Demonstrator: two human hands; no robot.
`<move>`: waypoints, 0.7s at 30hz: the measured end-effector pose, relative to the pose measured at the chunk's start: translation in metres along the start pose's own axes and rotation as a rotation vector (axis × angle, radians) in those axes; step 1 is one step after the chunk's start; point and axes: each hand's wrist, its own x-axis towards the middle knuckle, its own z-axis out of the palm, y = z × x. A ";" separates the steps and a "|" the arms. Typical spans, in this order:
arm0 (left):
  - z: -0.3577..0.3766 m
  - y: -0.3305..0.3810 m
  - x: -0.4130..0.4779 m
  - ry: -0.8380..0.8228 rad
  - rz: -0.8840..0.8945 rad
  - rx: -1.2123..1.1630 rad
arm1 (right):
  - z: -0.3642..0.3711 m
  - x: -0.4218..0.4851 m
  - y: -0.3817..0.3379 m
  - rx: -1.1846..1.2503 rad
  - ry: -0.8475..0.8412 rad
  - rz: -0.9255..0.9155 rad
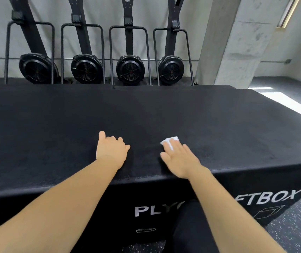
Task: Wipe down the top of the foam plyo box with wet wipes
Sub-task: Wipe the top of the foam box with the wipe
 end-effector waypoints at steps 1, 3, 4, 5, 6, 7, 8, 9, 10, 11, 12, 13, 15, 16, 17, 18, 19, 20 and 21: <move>0.000 0.000 0.000 0.001 0.004 0.003 | -0.004 0.002 0.014 0.006 -0.002 0.053; 0.000 -0.001 0.000 0.008 0.023 0.010 | -0.013 0.007 0.039 0.019 -0.017 0.155; 0.001 -0.001 0.001 0.006 0.030 0.012 | -0.016 0.011 0.050 0.023 -0.030 0.201; 0.002 -0.001 0.001 0.002 0.035 0.010 | -0.019 0.014 0.058 0.025 -0.045 0.244; 0.003 -0.002 0.002 -0.002 0.037 0.004 | -0.020 0.018 0.063 0.029 -0.061 0.286; 0.004 -0.002 0.003 -0.004 0.039 0.001 | -0.020 0.022 0.065 0.032 -0.075 0.331; 0.005 -0.003 0.004 -0.002 0.042 -0.001 | -0.019 0.026 0.063 0.031 -0.081 0.374; 0.005 -0.004 0.004 0.001 0.048 -0.003 | -0.017 0.031 0.058 0.017 -0.073 0.407; 0.006 -0.004 0.004 0.002 0.055 -0.008 | -0.013 0.035 0.051 -0.015 -0.050 0.424; 0.006 -0.005 0.004 0.001 0.063 -0.014 | -0.009 0.038 0.040 -0.049 -0.015 0.421; 0.007 -0.006 0.005 0.001 0.070 -0.019 | -0.004 0.040 0.028 -0.066 0.025 0.403; 0.008 -0.007 0.006 0.001 0.078 -0.021 | 0.001 0.042 0.014 -0.070 0.056 0.373; 0.010 -0.008 0.007 0.013 0.095 -0.015 | 0.010 0.043 -0.017 -0.082 0.060 0.293; 0.010 -0.009 0.008 0.022 0.100 -0.017 | 0.015 0.044 -0.033 -0.088 0.051 0.250; 0.010 -0.009 0.007 0.028 0.103 -0.024 | 0.019 0.043 -0.050 -0.086 0.039 0.201; 0.010 -0.010 0.007 0.032 0.108 -0.031 | 0.024 0.043 -0.065 -0.074 0.025 0.146; 0.010 -0.011 0.006 0.033 0.116 -0.040 | 0.028 0.043 -0.079 -0.057 0.005 0.089; 0.010 -0.013 0.005 0.030 0.122 -0.049 | 0.032 0.044 -0.090 -0.037 -0.025 0.041; 0.011 -0.015 0.005 0.024 0.124 -0.059 | 0.033 0.045 -0.097 -0.024 -0.072 0.004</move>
